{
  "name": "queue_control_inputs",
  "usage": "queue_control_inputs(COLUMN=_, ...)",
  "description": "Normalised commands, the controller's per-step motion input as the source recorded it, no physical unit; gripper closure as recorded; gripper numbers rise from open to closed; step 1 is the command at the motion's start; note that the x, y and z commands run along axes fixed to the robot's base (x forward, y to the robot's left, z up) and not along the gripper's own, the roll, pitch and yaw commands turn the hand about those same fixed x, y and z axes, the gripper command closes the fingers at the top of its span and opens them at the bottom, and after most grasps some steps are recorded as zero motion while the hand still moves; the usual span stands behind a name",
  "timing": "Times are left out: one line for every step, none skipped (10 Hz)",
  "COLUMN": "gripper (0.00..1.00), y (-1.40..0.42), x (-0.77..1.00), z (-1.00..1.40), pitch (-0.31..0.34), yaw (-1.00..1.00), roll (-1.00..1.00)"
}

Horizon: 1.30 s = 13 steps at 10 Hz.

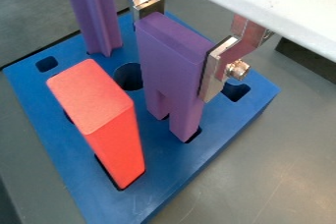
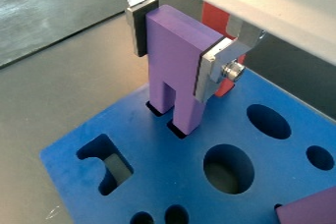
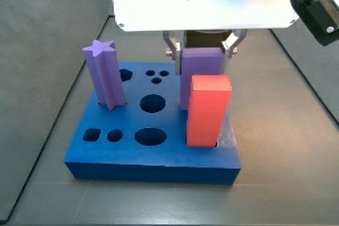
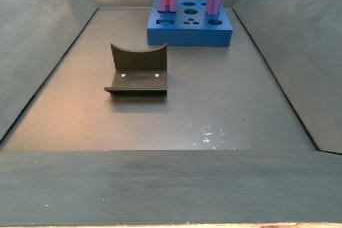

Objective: Pick up the double-square object. Move up. Place the double-square object on the fixture. Regrasp the double-square object. Move to above the board. Insert the double-square object.
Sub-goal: Insert the double-square object.

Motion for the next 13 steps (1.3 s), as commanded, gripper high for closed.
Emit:
queue_control_inputs(gripper=1.00, y=0.11, x=0.00, z=-0.05, pitch=0.014, yaw=-0.10, roll=0.00)
queue_control_inputs(gripper=1.00, y=0.07, x=0.04, z=-0.08, pitch=0.031, yaw=-0.15, roll=0.00)
queue_control_inputs(gripper=1.00, y=0.07, x=0.02, z=-0.20, pitch=0.004, yaw=-0.15, roll=0.00)
queue_control_inputs(gripper=1.00, y=0.07, x=0.00, z=-0.47, pitch=-0.010, yaw=-0.15, roll=-0.04)
queue_control_inputs(gripper=1.00, y=0.00, x=0.00, z=-0.83, pitch=-0.021, yaw=-0.22, roll=-0.11)
queue_control_inputs(gripper=1.00, y=0.00, x=0.00, z=-0.92, pitch=-0.023, yaw=-0.25, roll=-0.09)
queue_control_inputs(gripper=1.00, y=-0.05, x=0.00, z=-0.81, pitch=-0.020, yaw=-0.06, roll=-0.14)
queue_control_inputs(gripper=1.00, y=-0.06, x=0.00, z=-0.84, pitch=-0.006, yaw=-0.01, roll=-0.12)
queue_control_inputs(gripper=1.00, y=-0.07, x=0.10, z=-0.98, pitch=-0.019, yaw=-0.02, roll=-0.05)
queue_control_inputs(gripper=1.00, y=-0.08, x=0.13, z=-0.83, pitch=-0.011, yaw=0.00, roll=0.00)
queue_control_inputs(gripper=1.00, y=-0.05, x=0.00, z=-0.35, pitch=0.000, yaw=0.00, roll=0.00)
queue_control_inputs(gripper=1.00, y=0.00, x=0.00, z=-0.03, pitch=-0.010, yaw=0.00, roll=-0.03)
queue_control_inputs(gripper=1.00, y=0.00, x=0.00, z=0.00, pitch=-0.020, yaw=0.00, roll=-0.05)
